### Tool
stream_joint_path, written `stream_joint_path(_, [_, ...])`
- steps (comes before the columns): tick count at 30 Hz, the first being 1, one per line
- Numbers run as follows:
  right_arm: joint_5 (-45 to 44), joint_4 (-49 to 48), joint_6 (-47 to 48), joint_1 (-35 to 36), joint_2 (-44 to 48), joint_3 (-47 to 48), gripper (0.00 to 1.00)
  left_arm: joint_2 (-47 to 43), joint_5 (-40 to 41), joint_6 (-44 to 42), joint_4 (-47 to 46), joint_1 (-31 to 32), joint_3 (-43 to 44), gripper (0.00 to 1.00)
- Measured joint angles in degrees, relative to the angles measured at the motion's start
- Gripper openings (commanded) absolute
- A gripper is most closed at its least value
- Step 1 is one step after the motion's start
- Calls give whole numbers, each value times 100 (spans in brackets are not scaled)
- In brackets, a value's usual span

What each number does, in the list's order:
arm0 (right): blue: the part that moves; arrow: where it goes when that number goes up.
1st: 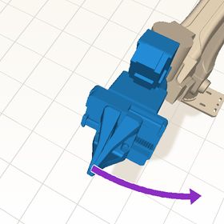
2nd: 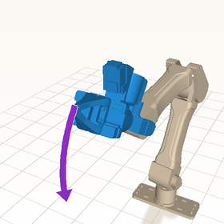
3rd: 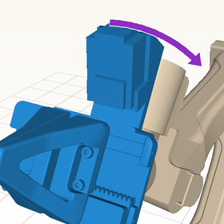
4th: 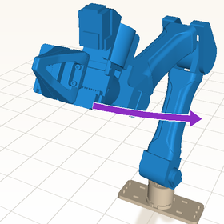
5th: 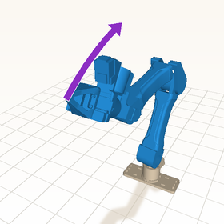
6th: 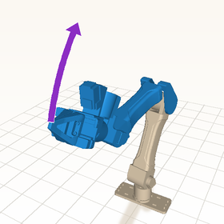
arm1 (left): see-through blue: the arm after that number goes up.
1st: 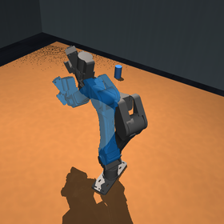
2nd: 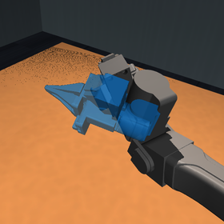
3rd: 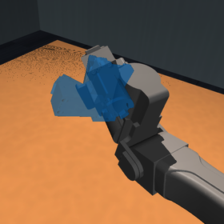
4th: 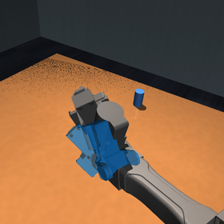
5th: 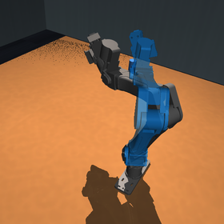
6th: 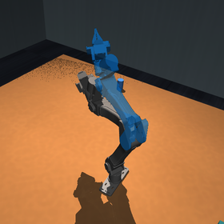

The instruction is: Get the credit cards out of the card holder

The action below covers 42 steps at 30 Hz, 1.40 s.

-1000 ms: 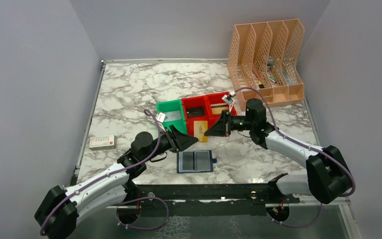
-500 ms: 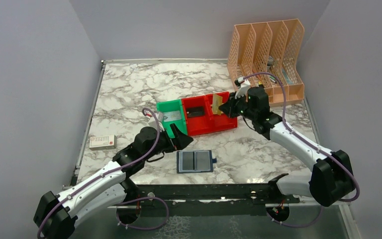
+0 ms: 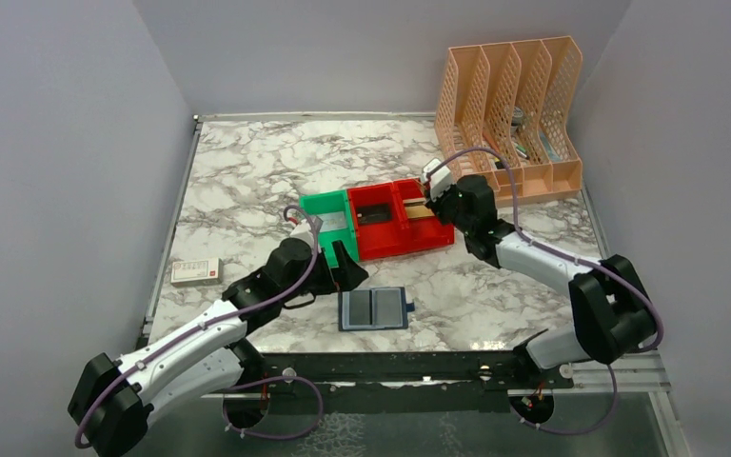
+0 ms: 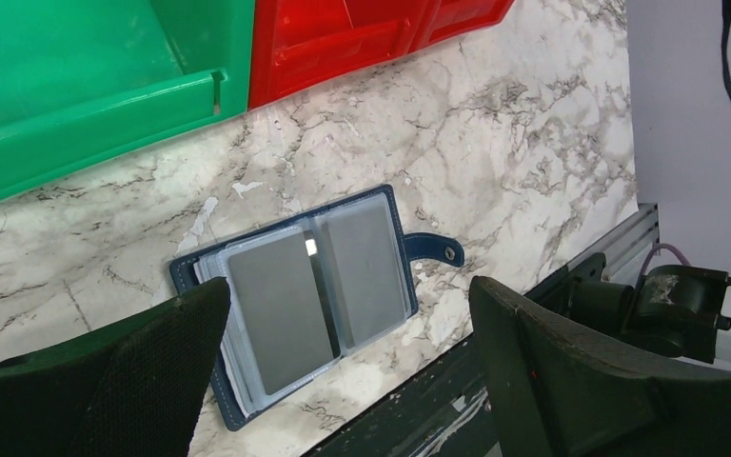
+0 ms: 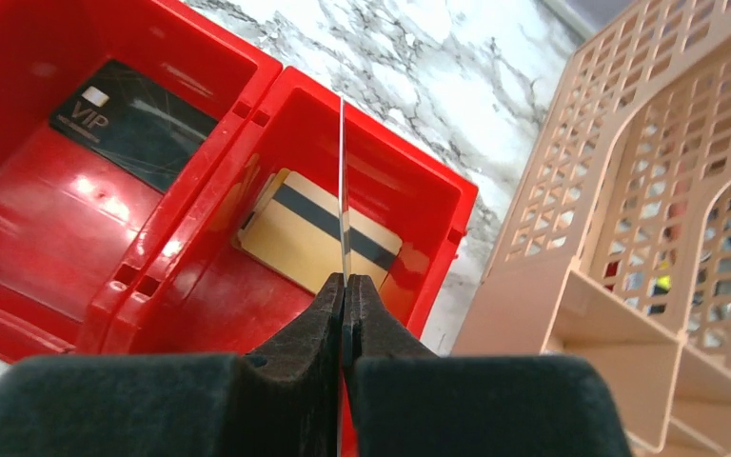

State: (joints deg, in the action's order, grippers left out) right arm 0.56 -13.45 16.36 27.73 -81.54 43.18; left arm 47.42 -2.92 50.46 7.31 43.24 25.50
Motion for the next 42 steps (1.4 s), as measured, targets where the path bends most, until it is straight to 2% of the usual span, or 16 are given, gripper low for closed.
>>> stream_joint_path(10, [-155, -234, 1698, 46, -811, 271, 1, 166, -2, -177, 125, 0, 199, 99])
stream_joint_path(23, [-125, -7, 2662, 46, -1473, 605, 2, 149, -17, -181, 133, 0, 199, 99])
stream_joint_path(31, [52, 256, 2988, 68, -1598, 713, 11, 20, -42, -197, 133, 0, 199, 99])
stream_joint_path(34, [190, 398, 3056, 68, -1598, 713, 11, 15, -55, -199, 131, 0, 199, 99])
stream_joint_path(37, [256, 496, 3099, 68, -1598, 713, 19, 20, -87, -199, 131, 0, 199, 99])
stream_joint_path(39, [260, 542, 3119, 66, -1606, 713, 28, 33, -122, -199, 131, 0, 199, 99])
stream_joint_path(42, [258, 608, 3156, 66, -1652, 719, 29, 68, -184, -201, 129, 0, 199, 99])
